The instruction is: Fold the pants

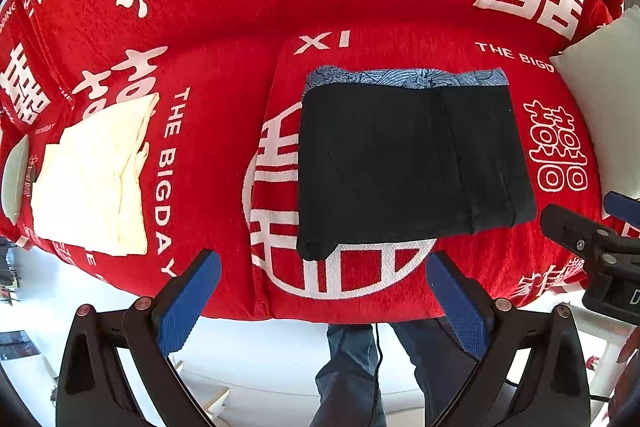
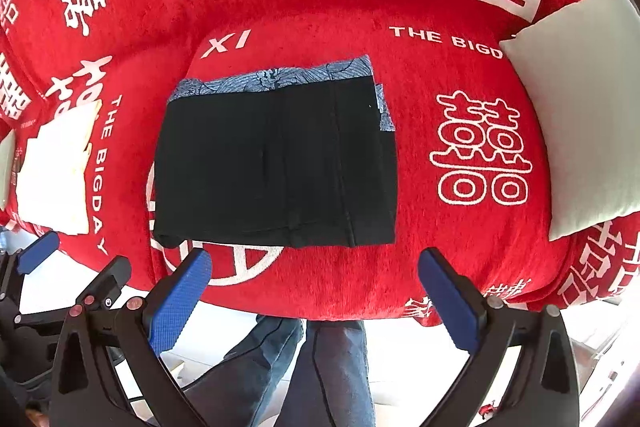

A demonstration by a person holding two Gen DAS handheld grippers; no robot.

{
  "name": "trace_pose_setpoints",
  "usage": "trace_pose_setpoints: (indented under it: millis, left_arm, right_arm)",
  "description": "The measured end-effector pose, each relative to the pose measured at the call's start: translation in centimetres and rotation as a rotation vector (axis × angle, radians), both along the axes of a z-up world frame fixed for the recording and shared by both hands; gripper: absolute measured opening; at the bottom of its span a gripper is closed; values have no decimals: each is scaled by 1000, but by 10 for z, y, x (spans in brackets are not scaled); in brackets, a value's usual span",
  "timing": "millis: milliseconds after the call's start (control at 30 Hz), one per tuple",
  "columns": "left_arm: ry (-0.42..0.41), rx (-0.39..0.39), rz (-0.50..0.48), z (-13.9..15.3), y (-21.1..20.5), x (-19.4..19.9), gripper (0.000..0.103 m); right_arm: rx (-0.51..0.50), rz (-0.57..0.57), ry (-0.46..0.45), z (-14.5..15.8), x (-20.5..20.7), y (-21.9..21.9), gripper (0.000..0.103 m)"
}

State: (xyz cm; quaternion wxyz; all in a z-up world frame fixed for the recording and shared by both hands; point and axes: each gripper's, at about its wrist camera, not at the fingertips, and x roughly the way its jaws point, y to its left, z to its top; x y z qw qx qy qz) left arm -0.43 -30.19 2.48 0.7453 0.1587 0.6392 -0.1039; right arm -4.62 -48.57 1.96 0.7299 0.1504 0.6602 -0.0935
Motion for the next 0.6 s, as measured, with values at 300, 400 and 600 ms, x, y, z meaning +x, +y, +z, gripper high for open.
trace_pose_setpoints:
  millis: [300,400,600]
  left_arm:
    - [-13,11,-16,-1,-3,-1,103]
    - [-16,21,-23,-2,-4,-2,103]
    - [-11,17,-24,-3,-4,-2,103]
  right_arm:
    - [-8,5,-1,0,2,-1,103]
    - [-12,4,0,-1,2,-1,103]
    - [-11,7,-1,-1,2,-1,103]
